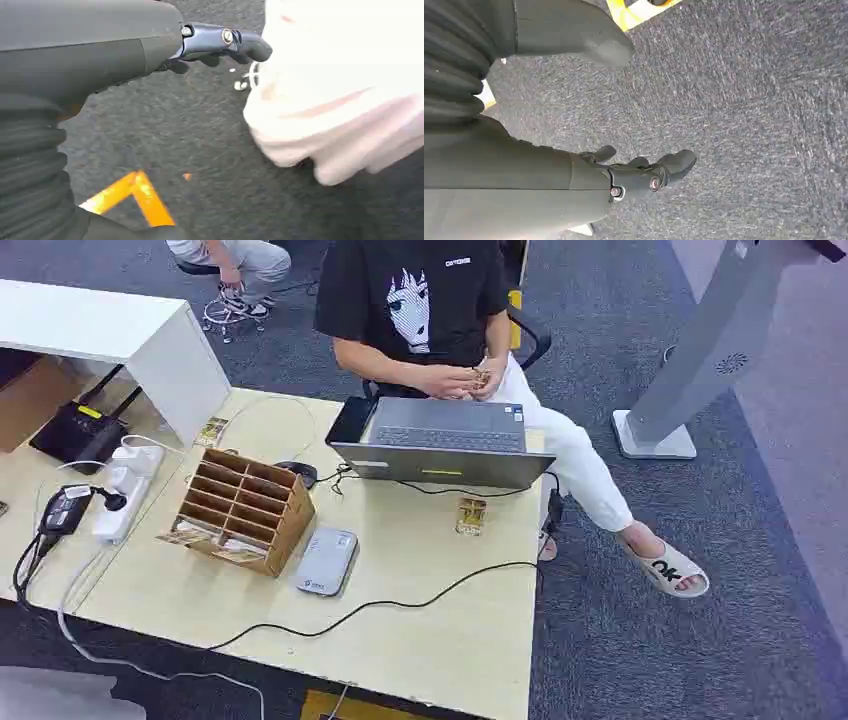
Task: Pass the card to the sensor for recognition and then transmit it.
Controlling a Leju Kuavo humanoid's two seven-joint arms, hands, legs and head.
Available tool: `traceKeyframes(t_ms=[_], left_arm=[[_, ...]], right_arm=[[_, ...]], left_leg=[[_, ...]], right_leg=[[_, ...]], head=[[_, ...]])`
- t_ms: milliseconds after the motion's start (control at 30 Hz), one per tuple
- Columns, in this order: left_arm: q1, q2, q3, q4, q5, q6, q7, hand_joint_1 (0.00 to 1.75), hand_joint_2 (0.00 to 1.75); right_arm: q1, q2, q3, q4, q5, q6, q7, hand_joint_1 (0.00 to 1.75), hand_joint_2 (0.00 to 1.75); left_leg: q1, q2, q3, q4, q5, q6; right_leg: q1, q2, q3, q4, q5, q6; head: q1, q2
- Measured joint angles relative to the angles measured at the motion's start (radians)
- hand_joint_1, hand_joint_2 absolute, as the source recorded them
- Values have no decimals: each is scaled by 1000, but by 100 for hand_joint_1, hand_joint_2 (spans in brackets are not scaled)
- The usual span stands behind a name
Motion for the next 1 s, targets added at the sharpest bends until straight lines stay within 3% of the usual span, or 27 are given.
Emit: traceKeyframes(t_ms=[533, 800, 1000], left_arm=[[114, -82, -6, -507, 76, -159, -61, 0, 175], [185, -118, -66, -793, 82, -238, -103, 0, 175], [216, -116, -154, -1007, 66, -301, -120, 0, 175]], right_arm=[[0, 0, -89, 0, 7, -24, -6, 0, 175], [0, 1, -129, 0, 18, -31, 1, 0, 175], [-1, 3, -158, 0, 35, -30, 18, 0, 175]], left_leg=[[0, 0, 0, 0, 0, 0], [0, 0, 0, 0, 0, 0], [0, 0, 1, 0, 0, 0]], right_leg=[[0, 0, 0, 0, 0, 0], [0, 0, 0, 0, 0, 0], [0, 0, -1, 0, 0, 0]], head=[[0, 0], [1, 0], [1, 0]])
